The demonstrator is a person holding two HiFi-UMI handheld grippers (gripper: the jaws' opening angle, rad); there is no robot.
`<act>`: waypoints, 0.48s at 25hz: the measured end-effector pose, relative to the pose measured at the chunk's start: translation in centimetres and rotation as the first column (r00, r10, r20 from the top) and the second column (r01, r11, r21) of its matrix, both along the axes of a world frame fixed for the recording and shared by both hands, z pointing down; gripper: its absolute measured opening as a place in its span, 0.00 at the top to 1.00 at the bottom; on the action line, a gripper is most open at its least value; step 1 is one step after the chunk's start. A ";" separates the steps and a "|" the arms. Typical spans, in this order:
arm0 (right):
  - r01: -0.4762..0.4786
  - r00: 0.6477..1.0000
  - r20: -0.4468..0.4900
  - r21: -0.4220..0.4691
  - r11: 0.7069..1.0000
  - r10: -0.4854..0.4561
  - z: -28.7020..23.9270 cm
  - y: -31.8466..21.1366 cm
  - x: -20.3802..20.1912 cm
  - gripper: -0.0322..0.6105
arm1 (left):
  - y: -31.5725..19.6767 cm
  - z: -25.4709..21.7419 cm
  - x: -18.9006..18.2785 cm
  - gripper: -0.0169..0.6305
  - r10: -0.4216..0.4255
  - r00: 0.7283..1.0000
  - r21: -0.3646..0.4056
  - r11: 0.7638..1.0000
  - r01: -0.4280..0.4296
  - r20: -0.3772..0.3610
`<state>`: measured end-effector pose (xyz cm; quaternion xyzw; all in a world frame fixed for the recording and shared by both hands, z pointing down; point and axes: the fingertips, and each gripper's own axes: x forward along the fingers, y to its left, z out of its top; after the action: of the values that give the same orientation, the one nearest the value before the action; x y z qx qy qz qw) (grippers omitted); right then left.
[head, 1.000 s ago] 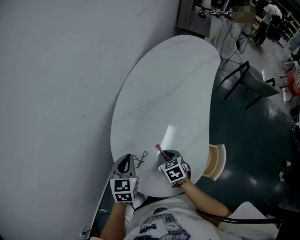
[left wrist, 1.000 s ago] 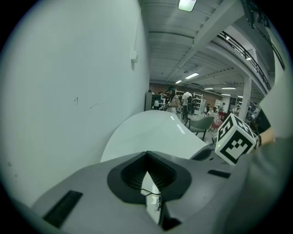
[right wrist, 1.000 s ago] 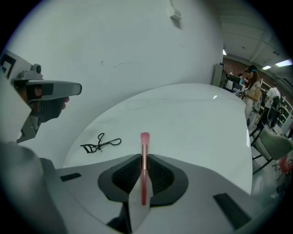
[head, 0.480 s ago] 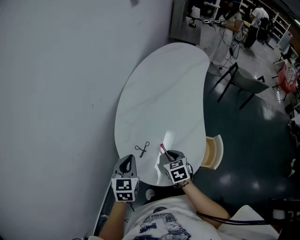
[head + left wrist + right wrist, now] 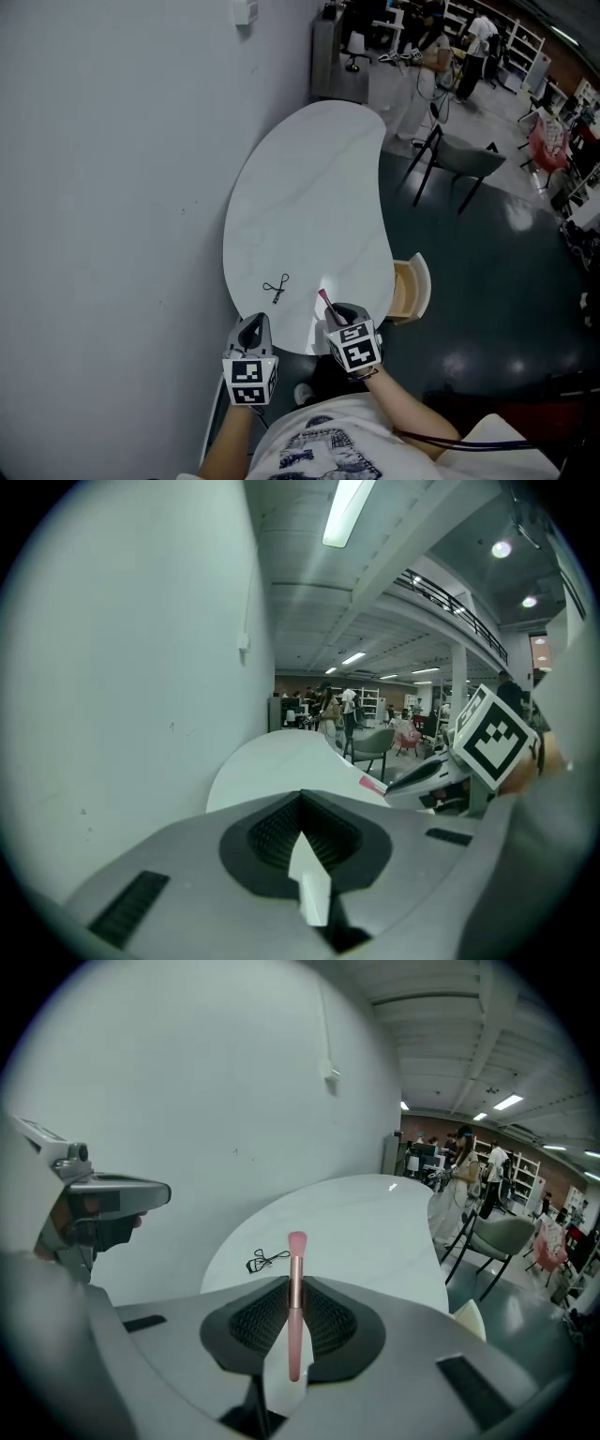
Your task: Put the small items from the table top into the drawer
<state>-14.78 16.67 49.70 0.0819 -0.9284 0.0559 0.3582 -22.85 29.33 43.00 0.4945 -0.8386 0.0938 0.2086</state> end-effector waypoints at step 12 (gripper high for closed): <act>-0.118 0.991 0.071 0.025 0.993 0.116 -3.9 -2.1 5.5 0.86 | -2.7 0.9 5.1 0.94 0.107 0.994 0.009 0.994 -0.107 -0.035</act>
<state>-9.24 14.58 45.85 0.1394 -0.9346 0.0661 0.3204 -17.71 26.67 43.89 0.5410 -0.8074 0.0933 0.2162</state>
